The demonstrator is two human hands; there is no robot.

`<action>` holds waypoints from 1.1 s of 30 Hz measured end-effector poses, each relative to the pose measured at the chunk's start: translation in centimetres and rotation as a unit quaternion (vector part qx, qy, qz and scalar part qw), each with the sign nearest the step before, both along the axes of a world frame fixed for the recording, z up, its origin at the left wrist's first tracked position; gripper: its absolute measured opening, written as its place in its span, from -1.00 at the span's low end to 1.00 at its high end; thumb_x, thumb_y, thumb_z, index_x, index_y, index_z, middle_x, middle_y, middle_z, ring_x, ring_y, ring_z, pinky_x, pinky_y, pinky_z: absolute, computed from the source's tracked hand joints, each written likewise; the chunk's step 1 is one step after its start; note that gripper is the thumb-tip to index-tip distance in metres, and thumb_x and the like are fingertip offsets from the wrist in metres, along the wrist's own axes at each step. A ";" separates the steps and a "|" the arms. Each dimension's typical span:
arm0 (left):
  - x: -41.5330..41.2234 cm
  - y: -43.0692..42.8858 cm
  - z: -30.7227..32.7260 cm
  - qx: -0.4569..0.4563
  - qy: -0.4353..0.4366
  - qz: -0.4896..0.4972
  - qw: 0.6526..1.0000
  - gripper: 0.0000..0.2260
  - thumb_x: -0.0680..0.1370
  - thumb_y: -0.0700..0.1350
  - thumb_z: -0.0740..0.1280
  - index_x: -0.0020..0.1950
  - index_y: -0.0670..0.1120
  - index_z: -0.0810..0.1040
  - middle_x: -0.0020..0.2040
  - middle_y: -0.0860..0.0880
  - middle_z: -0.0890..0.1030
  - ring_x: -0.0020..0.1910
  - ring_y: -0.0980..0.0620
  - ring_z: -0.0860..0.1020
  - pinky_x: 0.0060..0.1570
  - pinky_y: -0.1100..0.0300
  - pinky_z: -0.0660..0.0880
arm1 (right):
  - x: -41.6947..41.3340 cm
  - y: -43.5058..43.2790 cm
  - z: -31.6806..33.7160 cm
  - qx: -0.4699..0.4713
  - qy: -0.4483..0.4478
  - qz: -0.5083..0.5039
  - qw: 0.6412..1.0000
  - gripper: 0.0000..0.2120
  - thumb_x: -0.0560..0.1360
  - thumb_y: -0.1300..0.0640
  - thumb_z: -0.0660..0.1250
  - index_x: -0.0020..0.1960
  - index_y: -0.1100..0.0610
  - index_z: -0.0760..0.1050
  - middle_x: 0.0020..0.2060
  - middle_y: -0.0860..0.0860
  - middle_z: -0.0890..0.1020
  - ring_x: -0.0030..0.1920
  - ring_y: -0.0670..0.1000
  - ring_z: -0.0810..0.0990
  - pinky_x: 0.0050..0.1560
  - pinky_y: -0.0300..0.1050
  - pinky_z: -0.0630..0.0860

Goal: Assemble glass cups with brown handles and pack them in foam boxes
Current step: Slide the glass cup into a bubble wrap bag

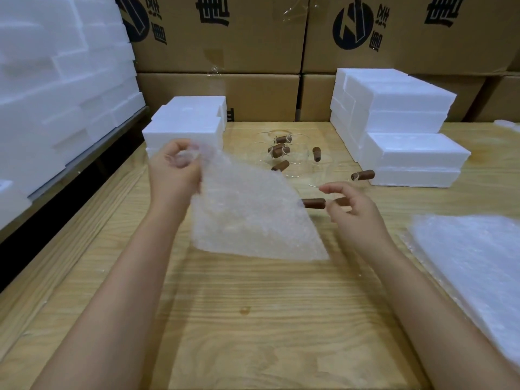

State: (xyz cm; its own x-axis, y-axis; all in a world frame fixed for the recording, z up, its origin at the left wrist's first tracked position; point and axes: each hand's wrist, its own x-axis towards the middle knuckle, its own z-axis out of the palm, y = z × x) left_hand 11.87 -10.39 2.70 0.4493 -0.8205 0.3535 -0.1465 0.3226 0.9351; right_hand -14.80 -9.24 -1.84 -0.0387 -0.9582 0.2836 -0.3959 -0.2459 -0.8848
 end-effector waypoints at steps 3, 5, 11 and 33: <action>2.4 -0.4 0.8 -0.010 -0.080 0.076 0.994 -0.91 0.47 -0.21 0.40 -0.19 -0.03 0.57 -0.26 -0.12 0.51 -0.26 -0.01 0.43 -0.19 0.13 0.38 | 0.7 -0.8 -1.3 0.006 0.126 0.016 0.992 -0.64 0.54 0.22 0.26 0.32 0.00 0.46 0.14 -0.16 0.49 -0.08 -0.20 0.44 -0.05 -0.42 0.33; 3.1 0.0 1.4 -0.031 -0.172 0.152 0.973 -0.87 0.48 0.05 0.35 -0.20 0.03 0.56 -0.37 -0.02 0.47 -0.38 0.12 0.39 -0.27 0.18 0.35 | 1.1 -1.2 -1.6 -0.002 0.161 0.015 0.987 -0.63 0.55 0.21 0.27 0.34 0.06 0.45 0.18 -0.07 0.50 -0.04 -0.17 0.42 0.02 -0.38 0.30; 0.4 1.2 2.4 -0.045 -0.408 0.243 0.879 -0.71 0.52 0.05 0.22 -0.01 -0.12 0.59 -0.36 -0.04 0.51 -0.31 -0.17 0.50 -0.27 0.13 0.25 | 1.0 -1.3 -1.9 -0.011 0.178 0.017 0.984 -0.82 0.53 0.15 0.34 0.13 0.06 0.55 -0.04 -0.06 0.52 -0.16 -0.26 0.43 -0.15 -0.56 0.28; -4.4 0.8 -1.2 -0.019 -0.395 0.202 0.896 -0.77 0.50 -0.09 0.35 0.14 -0.06 0.61 -0.33 -0.02 0.49 -0.26 -0.18 0.56 -0.30 0.17 0.25 | 0.5 0.4 0.1 -0.089 -0.109 -0.013 0.990 -0.77 0.54 0.20 0.33 -0.05 -0.16 0.52 -0.27 -0.28 0.61 -0.23 -0.27 0.53 -0.15 -0.40 0.46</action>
State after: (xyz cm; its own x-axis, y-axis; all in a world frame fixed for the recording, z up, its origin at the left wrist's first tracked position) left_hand 7.43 -9.55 1.46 0.3037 -0.6283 0.7162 -0.8700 0.1235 0.4772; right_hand -14.34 -8.82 -1.77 -0.1413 -0.8915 0.4304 -0.2086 -0.3982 -0.8933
